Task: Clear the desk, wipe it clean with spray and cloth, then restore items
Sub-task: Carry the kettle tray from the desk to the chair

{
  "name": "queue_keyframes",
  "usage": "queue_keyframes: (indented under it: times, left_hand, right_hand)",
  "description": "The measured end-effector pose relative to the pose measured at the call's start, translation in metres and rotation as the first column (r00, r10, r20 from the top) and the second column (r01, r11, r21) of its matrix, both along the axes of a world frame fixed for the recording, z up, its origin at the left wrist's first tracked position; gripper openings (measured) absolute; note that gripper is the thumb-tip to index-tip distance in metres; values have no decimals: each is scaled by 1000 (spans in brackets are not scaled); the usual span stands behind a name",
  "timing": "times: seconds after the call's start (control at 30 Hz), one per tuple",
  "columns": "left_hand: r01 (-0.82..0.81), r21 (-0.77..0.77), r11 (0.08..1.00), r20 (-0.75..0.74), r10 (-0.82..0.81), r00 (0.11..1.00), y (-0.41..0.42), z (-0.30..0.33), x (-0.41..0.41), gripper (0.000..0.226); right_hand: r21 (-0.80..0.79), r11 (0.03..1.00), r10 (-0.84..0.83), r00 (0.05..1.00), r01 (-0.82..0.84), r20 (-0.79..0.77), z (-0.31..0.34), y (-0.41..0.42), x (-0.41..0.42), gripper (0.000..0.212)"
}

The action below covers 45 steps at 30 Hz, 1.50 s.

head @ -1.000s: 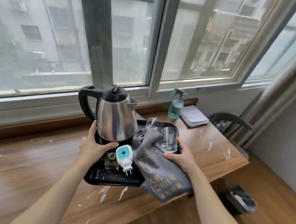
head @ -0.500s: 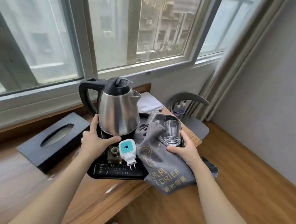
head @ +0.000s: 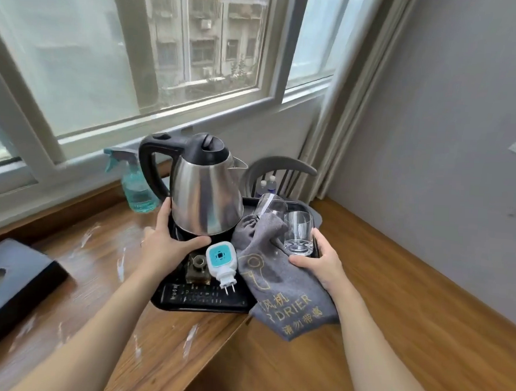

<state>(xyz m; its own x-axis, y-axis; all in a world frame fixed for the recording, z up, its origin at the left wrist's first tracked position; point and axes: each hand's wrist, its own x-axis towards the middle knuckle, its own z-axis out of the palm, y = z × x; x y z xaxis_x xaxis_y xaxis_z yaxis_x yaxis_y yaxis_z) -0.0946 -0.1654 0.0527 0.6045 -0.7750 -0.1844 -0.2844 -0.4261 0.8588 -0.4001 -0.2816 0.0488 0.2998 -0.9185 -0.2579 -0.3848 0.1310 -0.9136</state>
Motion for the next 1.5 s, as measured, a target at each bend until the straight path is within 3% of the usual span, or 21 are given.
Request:
queue_keyframes:
  times: [0.3,0.4,0.5,0.7,0.8,0.97,1.17,1.3,1.4,1.5]
  left_hand:
    - [-140,-33,990,2,140,990,-93,-12,-85,126]
    - [-175,-19,984,-7,174,985,-121,-14,-109,126]
    - [-203,29,979,-2,203,979,-150,-13,-126,123]
    - [-227,49,973,-16,228,973,-212,-21,-138,125]
    - [-217,26,976,4,217,976,-245,-29,-137,128]
    - [-206,18,978,-23,206,978,-297,-33,-144,129]
    - [-249,78,965,-16,251,968,-348,-41,-168,128]
    - [-303,100,948,-26,307,951,-384,-49,-200,128]
    - [-391,111,914,-22,395,918,-406,-58,-231,127]
    - [-467,118,876,-26,473,881,-423,-68,-260,131]
  right_hand:
    - [-14,988,152,988,-152,-21,-1,-134,-68,77]
    - [-18,981,194,980,-195,-50,0,-175,-85,89]
    - [-13,974,224,973,-225,-59,-3,-210,-98,85]
    - [-1,976,216,974,-217,-62,-12,-274,-107,102]
    - [4,980,200,978,-200,-52,-16,-305,-108,89]
    - [2,983,181,981,-181,-62,-24,-356,-113,119]
    - [37,979,202,978,-200,-56,-35,-420,-137,106]
    - [38,961,275,959,-273,-68,-40,-470,-153,123]
    - [33,935,355,932,-353,-68,-48,-513,-165,107]
    - [30,897,443,895,-442,-61,-54,-550,-178,115]
